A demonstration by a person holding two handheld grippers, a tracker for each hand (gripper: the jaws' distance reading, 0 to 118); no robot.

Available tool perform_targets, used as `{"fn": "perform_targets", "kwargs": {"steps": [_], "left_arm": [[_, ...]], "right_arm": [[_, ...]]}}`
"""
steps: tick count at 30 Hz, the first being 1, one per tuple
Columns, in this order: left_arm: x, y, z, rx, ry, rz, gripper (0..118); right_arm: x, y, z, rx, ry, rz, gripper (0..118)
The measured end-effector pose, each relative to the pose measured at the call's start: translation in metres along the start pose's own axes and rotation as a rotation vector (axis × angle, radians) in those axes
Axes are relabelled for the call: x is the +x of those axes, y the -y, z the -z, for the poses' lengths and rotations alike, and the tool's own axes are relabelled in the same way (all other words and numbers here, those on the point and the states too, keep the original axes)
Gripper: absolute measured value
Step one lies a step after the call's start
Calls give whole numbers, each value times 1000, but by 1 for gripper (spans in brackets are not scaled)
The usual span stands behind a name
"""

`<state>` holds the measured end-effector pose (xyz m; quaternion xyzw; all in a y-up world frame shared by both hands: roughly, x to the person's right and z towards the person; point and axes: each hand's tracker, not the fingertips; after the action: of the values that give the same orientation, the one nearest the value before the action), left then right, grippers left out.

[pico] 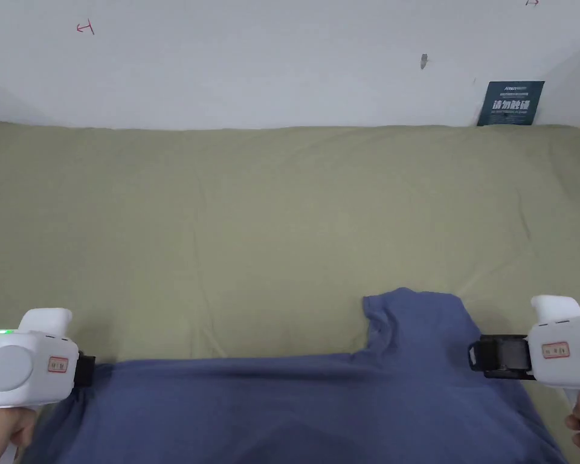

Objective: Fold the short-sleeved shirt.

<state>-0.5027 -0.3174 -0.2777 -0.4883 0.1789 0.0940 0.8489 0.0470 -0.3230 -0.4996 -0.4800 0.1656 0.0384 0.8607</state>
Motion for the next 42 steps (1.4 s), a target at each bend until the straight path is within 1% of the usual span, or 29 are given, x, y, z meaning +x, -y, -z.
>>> {"fn": "perform_targets", "kwargs": {"steps": [1,3,4,5,6,7,8,9,10,11,12,13,14,17,20,22,29,32,34,36,42], "left_arm": [[3,0,1,2,-13,13,4],[4,0,4,-8,-14,12,4],[2,-2,4,-6,-17,5,4],[2,-2,5,-10,-16,0,4],[2,-2,5,-10,-17,-2,4],[3,-2,5,-10,-17,-2,4],[1,-3,5,-9,-17,2,4],[0,-3,4,-9,-15,1,4],[-1,-3,2,-8,-11,-4,4],[-2,-3,-1,-7,-7,-5,4],[-4,-4,-3,-6,-2,-5,4],[-6,-2,-7,2,6,-2,4],[-8,0,-12,13,10,0,4],[-18,8,-35,47,56,-46,4],[-25,18,-66,75,52,-43,4],[-29,29,-89,106,54,-35,4],[-41,98,-163,190,90,-40,4],[-48,135,-185,271,87,3,4],[-52,160,-194,273,93,5,4],[-57,183,-196,295,102,18,4],[-66,229,-173,234,109,13,4]], "right_arm": [[0,-2,5,-22,3,-19,114],[-2,-2,18,-95,51,-45,110],[-1,-1,23,-106,69,-49,102],[2,0,27,-122,78,-61,86],[6,1,32,-140,92,-73,85],[9,2,30,-118,69,-68,82],[10,-1,27,-120,66,-66,62],[8,-3,20,-105,77,-74,54],[5,-3,11,-69,63,-99,43],[6,-3,5,-43,49,-96,11],[5,-4,-4,-8,57,-63,0],[5,-5,-11,-20,34,-64,0],[-2,0,-21,-9,20,-56,0],[-9,6,-55,33,15,-68,0],[3,14,-79,88,-28,-33,0],[0,25,-107,125,-38,-44,0],[-2,95,-189,206,-76,-82,0],[1,134,-213,234,-78,-83,0],[2,161,-223,244,-86,-77,0],[2,186,-225,238,-84,-93,0],[4,237,-199,156,-81,-61,1]]}}
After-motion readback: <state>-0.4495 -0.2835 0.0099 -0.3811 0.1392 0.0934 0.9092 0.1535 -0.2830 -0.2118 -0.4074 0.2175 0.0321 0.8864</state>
